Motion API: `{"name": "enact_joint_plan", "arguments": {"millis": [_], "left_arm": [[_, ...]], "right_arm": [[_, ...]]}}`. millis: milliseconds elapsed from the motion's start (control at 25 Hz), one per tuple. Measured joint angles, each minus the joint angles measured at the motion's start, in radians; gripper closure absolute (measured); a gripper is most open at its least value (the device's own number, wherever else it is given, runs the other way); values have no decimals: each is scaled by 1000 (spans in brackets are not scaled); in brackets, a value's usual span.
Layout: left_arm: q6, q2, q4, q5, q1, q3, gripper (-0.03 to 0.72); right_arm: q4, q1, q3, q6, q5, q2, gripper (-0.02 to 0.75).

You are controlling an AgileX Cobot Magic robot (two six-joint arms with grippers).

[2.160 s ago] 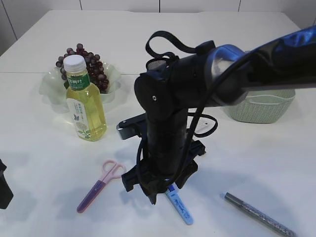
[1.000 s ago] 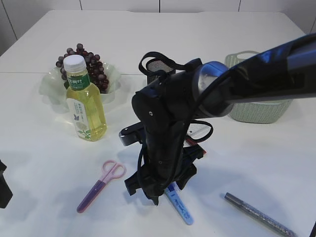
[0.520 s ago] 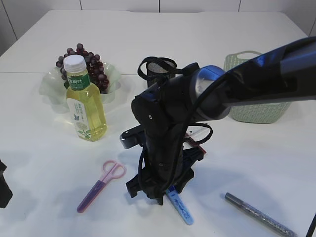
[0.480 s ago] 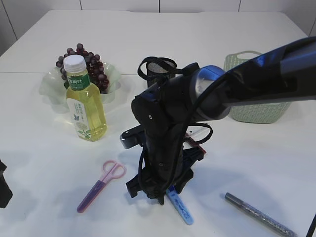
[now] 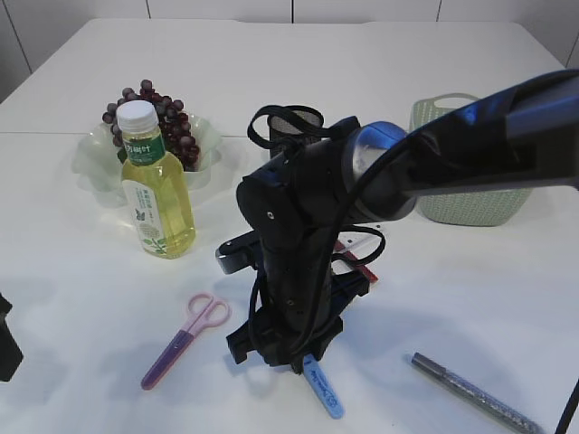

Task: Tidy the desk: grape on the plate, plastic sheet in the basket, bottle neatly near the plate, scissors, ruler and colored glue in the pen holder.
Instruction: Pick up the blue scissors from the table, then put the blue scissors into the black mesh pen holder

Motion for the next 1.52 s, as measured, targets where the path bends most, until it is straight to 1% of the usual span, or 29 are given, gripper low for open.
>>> {"name": "enact_joint_plan", "arguments": {"millis": [320, 600, 760, 880, 960, 1040, 1160, 1280, 1360, 1520], "left_arm": [[0, 0, 0, 0, 0, 0, 271], [0, 0, 0, 0, 0, 0, 275], [0, 0, 2, 0, 0, 0, 284], [0, 0, 2, 0, 0, 0, 284], [0, 0, 2, 0, 0, 0, 285], [0, 0, 2, 0, 0, 0, 290], [0, 0, 2, 0, 0, 0, 293], [0, 0, 2, 0, 0, 0, 293], [0, 0, 2, 0, 0, 0, 297], [0, 0, 2, 0, 0, 0, 303]], "right_arm": [[7, 0, -18, 2, 14, 6, 559], [83, -9, -64, -50, 20, -4, 560], [131, -44, -69, -91, 39, -44, 560], [158, -83, -69, -131, 57, -66, 560], [195, -117, -69, -171, 67, -85, 561], [255, -157, -69, -224, 74, -107, 561], [388, -236, -69, -339, 74, -148, 561], [564, -327, -69, -465, 63, -173, 561], [711, -382, -69, -566, 49, -177, 561], [925, -444, -75, -746, -13, -177, 561]]}}
